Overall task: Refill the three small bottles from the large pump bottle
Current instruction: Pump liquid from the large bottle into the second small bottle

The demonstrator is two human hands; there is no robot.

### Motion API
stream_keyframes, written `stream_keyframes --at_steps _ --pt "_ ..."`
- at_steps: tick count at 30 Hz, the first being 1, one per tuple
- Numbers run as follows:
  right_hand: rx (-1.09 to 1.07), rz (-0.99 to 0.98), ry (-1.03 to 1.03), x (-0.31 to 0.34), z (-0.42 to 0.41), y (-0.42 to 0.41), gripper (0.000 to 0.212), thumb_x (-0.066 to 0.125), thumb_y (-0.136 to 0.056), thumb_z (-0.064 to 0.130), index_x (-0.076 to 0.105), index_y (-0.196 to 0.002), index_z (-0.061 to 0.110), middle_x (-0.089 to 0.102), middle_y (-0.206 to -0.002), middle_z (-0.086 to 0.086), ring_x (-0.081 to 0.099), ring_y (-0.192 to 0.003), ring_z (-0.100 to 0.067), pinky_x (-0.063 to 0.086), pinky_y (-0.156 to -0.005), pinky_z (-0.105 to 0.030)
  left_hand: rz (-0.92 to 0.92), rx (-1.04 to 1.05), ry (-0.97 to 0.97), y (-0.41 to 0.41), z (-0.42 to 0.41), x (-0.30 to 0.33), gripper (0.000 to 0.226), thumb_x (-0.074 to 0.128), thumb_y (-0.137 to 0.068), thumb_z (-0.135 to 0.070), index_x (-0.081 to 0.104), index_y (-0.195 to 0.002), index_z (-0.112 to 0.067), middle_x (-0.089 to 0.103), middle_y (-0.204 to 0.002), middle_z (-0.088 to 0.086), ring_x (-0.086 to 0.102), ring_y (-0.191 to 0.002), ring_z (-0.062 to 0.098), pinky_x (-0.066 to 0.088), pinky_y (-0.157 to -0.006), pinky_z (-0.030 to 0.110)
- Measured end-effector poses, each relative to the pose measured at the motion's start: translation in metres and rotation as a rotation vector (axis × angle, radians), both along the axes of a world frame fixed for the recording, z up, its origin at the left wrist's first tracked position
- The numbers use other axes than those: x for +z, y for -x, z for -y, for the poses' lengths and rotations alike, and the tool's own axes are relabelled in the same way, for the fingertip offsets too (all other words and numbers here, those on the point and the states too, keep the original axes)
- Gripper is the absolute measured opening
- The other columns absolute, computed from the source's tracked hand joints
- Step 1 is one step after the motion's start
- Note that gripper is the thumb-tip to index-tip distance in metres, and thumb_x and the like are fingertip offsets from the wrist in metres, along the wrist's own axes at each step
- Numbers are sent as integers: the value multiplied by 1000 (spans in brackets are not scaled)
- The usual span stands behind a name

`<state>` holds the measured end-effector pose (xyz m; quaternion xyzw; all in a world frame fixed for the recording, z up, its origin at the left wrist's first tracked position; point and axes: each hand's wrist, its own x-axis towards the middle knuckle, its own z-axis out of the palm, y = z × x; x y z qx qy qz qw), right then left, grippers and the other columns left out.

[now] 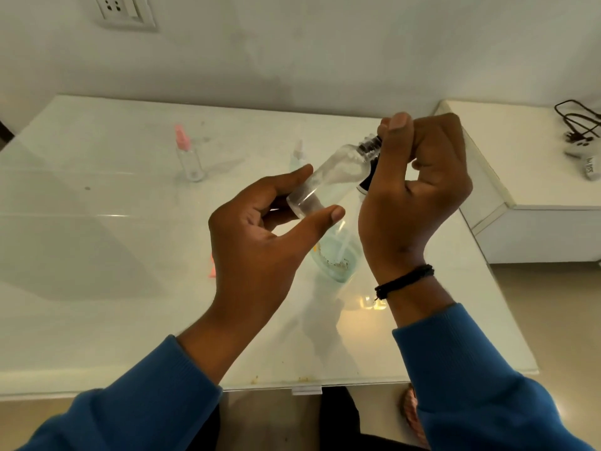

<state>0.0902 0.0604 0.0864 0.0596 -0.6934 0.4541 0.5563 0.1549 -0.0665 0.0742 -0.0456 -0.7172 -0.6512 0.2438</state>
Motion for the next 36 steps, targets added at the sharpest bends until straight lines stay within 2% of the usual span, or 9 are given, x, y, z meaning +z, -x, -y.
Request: stream_keyframes --at_steps 4,8,15,18,21,26,31,36 --pt "11 5 10 -5 -2 0 32 58 -99 6 62 -68 -2 55 -70 -4 51 -66 -28 44 -62 -51 15 -3 -10 -1 -1 -1 46 87 -74 -23 72 -117 -13 74 -106 -10 73 -97 9 59 -81 20" --pt "-6 7 1 2 -2 1 35 58 -98 8 61 -65 -3 52 -67 -4 46 -64 -21 42 -62 -47 10 1 -1 0 0 -1 46 88 -75 -21 73 -117 -11 74 -107 -7 73 -97 8 59 -81 19" --pt "14 24 -8 -6 -3 0 33 59 -99 7 60 -67 -2 53 -70 -2 49 -65 -28 43 -61 -51 23 -9 -23 -1 -1 -2 45 88 -75 -20 72 -116 -15 74 -105 -11 73 -96 8 59 -80 20" --pt "5 13 -14 -1 -3 2 34 58 -99 6 60 -66 -3 54 -68 -8 48 -65 -27 43 -61 -49 11 -13 -16 0 -1 -1 45 88 -75 -20 72 -117 -14 74 -105 -9 73 -96 9 59 -81 19" --pt "11 -10 -11 -6 -2 0 30 58 -98 1 62 -69 -1 52 -72 -2 49 -67 -25 43 -60 -44 15 -11 -19 0 -1 -2 47 88 -74 -20 72 -117 -13 74 -106 -8 74 -96 10 59 -81 20" --pt "-4 -7 -30 -3 -6 2 34 58 -99 4 60 -66 -3 52 -69 -4 48 -65 -27 42 -61 -50 23 -23 -32 0 -2 0 46 88 -74 -22 72 -116 -14 74 -105 -11 73 -96 8 58 -81 19" --pt "8 -5 -16 -4 -4 0 32 58 -99 2 60 -67 0 51 -71 -2 47 -67 -22 42 -60 -47 19 -15 -18 0 0 0 46 88 -74 -20 72 -117 -13 74 -103 -10 74 -93 8 58 -80 17" --pt "5 5 -22 -2 -6 1 35 58 -99 4 58 -64 -3 52 -68 -5 47 -64 -26 42 -60 -49 26 -19 -17 -1 -1 0 47 87 -74 -23 72 -118 -13 74 -106 -9 73 -96 7 58 -80 17"
